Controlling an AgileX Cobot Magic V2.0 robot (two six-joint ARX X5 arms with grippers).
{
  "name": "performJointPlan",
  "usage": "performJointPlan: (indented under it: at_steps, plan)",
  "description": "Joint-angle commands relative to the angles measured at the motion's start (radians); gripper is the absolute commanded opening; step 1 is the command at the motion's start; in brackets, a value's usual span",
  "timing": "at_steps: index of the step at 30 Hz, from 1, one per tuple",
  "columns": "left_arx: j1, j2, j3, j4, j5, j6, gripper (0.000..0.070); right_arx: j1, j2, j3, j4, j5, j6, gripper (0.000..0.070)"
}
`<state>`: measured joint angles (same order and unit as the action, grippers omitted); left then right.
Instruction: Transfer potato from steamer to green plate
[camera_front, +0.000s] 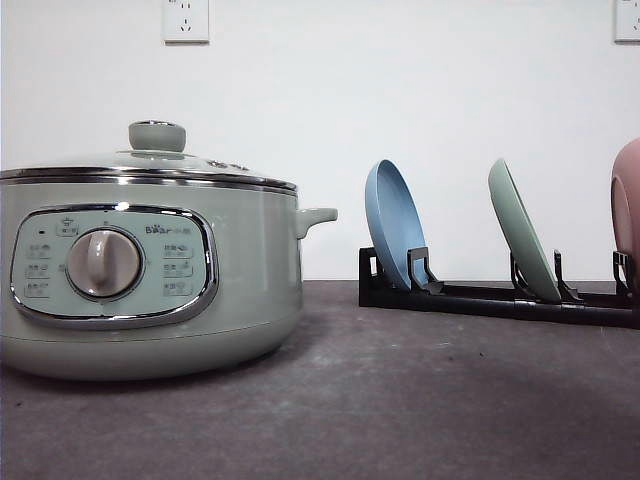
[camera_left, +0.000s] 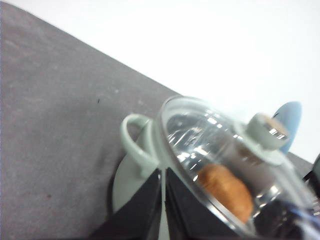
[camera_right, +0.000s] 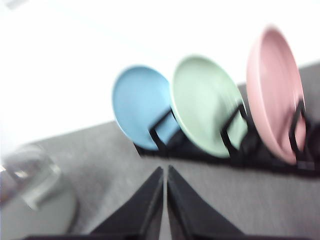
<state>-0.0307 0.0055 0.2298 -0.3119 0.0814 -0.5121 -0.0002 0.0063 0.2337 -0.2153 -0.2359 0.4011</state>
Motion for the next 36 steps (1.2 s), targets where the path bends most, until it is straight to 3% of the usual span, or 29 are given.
performJointPlan:
  at_steps: [1,10,24,30,36]
  plan:
    - [0.000,0.004,0.055,-0.018,0.005,-0.001,0.0003,0.000,-0.001,0.051,-0.008,-0.003,0.008,0.0000]
    - [0.000,0.079,0.317,-0.172,0.015,0.088,0.0003,0.000,0.096,0.311,-0.101,-0.029,-0.051,0.0000]
    - [0.000,0.357,0.683,-0.516,0.244,0.330,0.0003,0.001,0.445,0.706,-0.455,-0.222,-0.278,0.0000]
    - [-0.001,0.486,0.785,-0.641,0.306,0.435,0.0003,0.030,0.560,0.808,-0.622,-0.247,-0.353,0.0000]
    - [-0.017,0.550,0.821,-0.692,0.347,0.494,0.0003,0.071,0.635,0.849,-0.782,-0.291,-0.411,0.0000]
